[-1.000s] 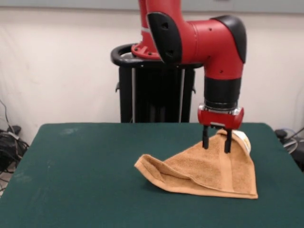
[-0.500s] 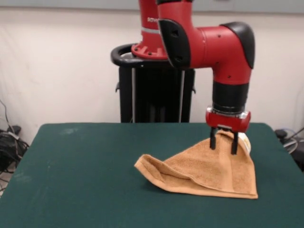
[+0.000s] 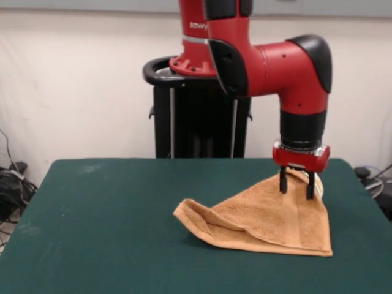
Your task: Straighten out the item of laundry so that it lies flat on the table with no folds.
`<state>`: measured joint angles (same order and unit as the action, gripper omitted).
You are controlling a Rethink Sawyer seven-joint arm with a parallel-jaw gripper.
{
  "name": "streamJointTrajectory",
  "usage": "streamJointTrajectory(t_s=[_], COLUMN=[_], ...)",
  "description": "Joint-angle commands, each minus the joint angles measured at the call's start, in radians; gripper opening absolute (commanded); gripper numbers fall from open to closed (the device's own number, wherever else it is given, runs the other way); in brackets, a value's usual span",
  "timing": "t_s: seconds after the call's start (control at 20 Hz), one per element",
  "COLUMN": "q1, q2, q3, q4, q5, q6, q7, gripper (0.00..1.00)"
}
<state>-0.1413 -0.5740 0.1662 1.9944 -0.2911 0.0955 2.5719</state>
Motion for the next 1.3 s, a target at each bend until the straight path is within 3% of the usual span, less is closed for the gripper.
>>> streamJointTrajectory(t_s=[0.05,0.35,0.8,1.3], q1=[-0.044,-0.032,-0.066,-0.087], q2=[0.115,0.153,0.059,0.008], q3=[0.117,0.138,0.213,0.227], q4=[-0.002,-0.022,0.045,0.064], q5=[0.003,0.021,0.058,0.065], q6=[-0.074,-0.094,-0.038,-0.015], q7=[0.059,0.071,0.085,0.083], gripper=[1.0,1.0,1.0,1.0])
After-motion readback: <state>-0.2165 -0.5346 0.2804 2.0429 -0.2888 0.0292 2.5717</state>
